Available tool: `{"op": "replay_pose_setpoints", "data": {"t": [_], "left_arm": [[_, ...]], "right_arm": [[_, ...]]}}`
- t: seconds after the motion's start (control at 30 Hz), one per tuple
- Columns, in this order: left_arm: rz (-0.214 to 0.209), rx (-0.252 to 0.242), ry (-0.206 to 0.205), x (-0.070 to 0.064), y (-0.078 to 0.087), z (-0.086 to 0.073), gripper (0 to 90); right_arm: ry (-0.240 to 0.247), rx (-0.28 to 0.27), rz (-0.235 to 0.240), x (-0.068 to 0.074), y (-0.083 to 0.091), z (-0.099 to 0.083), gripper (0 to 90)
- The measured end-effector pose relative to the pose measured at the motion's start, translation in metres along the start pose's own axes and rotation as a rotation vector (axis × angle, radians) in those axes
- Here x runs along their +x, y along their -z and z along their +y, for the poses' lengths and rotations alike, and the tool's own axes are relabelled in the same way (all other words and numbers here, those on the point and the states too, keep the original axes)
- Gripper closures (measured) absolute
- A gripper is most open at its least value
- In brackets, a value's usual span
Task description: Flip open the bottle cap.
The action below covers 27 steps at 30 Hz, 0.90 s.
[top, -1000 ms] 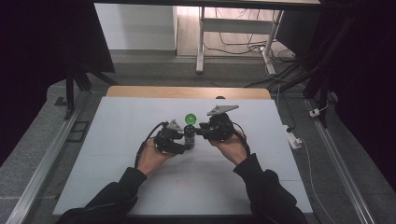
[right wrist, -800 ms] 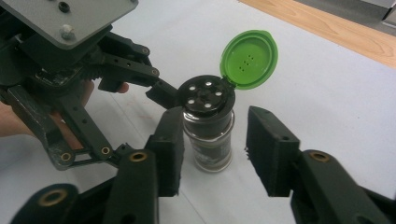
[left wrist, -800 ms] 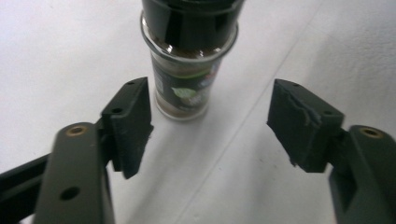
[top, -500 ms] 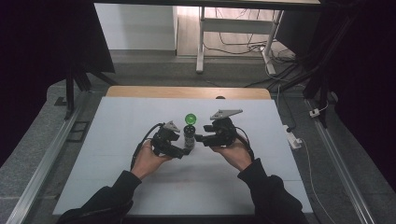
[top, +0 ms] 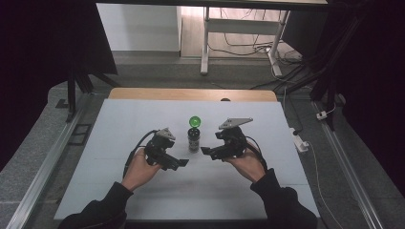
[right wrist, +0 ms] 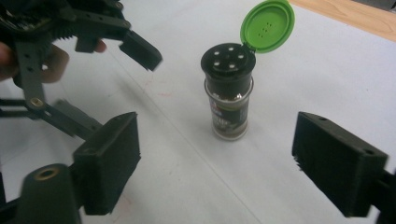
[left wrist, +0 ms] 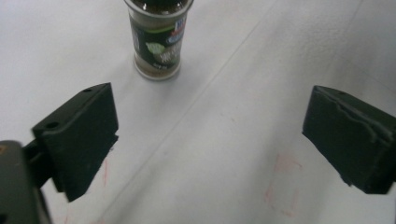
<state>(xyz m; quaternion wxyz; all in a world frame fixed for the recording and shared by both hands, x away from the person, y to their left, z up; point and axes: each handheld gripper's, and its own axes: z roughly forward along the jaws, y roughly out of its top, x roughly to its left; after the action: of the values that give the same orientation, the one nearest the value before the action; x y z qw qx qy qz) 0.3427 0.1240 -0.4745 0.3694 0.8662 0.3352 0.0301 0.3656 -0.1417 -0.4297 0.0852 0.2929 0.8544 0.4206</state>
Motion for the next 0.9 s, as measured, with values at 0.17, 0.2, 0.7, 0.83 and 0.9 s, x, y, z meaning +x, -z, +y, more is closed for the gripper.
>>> {"op": "replay_pose_setpoints", "data": {"t": [0.17,0.2,0.7,0.83,0.9], "left_arm": [[-0.006,-0.02,0.013,0.0,0.014,-0.011,2.0],[-0.002,-0.027,0.011,-0.001,0.018,-0.013,2.0],[-0.049,-0.104,0.073,-0.003,0.063,-0.05,0.0],[-0.033,-0.118,0.086,-0.005,0.074,-0.061,0.0],[-0.023,-0.13,0.102,-0.005,0.08,-0.067,0.0]], "right_arm": [[0.004,0.017,-0.016,0.003,0.007,-0.007,8.7],[0.006,0.021,-0.018,0.003,0.008,-0.009,8.1],[-0.049,-0.012,0.003,0.002,0.041,-0.038,2.7],[-0.066,-0.026,-0.015,-0.001,0.054,-0.049,1.6],[-0.078,-0.035,-0.026,-0.003,0.06,-0.055,1.0]]}}
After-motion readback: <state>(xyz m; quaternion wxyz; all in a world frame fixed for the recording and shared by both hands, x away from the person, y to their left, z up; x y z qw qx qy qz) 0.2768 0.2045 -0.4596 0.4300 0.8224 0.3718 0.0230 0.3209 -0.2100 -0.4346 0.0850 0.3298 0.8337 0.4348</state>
